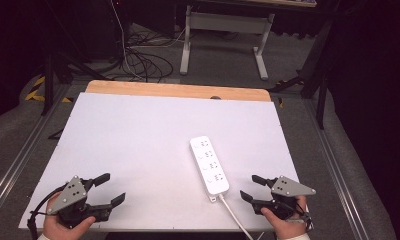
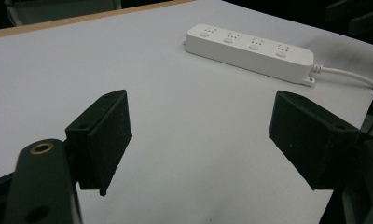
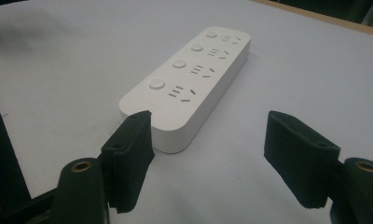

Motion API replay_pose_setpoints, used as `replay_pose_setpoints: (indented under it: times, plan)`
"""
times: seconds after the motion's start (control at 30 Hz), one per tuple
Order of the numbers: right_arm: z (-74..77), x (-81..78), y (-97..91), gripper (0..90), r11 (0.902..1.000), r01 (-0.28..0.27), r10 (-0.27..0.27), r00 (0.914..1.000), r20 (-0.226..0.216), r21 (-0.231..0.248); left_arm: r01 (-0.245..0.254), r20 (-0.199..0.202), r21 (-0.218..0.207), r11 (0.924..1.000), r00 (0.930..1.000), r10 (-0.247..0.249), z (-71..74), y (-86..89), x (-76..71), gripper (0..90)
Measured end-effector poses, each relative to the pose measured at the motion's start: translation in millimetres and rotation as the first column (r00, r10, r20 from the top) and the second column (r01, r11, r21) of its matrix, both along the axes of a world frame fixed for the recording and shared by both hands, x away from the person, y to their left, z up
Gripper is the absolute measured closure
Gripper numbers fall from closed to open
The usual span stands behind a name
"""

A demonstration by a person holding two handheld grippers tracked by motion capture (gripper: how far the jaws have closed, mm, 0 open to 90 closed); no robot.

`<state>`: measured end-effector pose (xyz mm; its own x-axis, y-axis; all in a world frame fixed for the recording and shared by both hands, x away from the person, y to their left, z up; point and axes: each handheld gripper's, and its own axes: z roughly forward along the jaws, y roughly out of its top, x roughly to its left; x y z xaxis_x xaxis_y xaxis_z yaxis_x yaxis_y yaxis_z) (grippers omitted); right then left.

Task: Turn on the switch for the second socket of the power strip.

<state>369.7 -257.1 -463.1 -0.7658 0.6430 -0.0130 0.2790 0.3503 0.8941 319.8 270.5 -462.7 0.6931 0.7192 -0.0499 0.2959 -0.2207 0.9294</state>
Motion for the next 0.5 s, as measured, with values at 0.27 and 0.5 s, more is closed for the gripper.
replay_pose_setpoints:
  times: [0.27,0.5]
  plan:
    - [0.0,-0.1,-0.2,32.8,1.0,-0.001,0.001,1.0,-0.001,0.002,-0.003,0.021,0.027,0.9996,0.9998,0.002,0.6,-0.8,-0.4,20.8]
    - [0.7,-0.1,0.9,34.6,1.0,-0.003,0.003,1.0,-0.003,0.001,-0.016,0.015,0.01,0.9998,0.9998,0.016,1.2,0.4,-1.1,20.8]
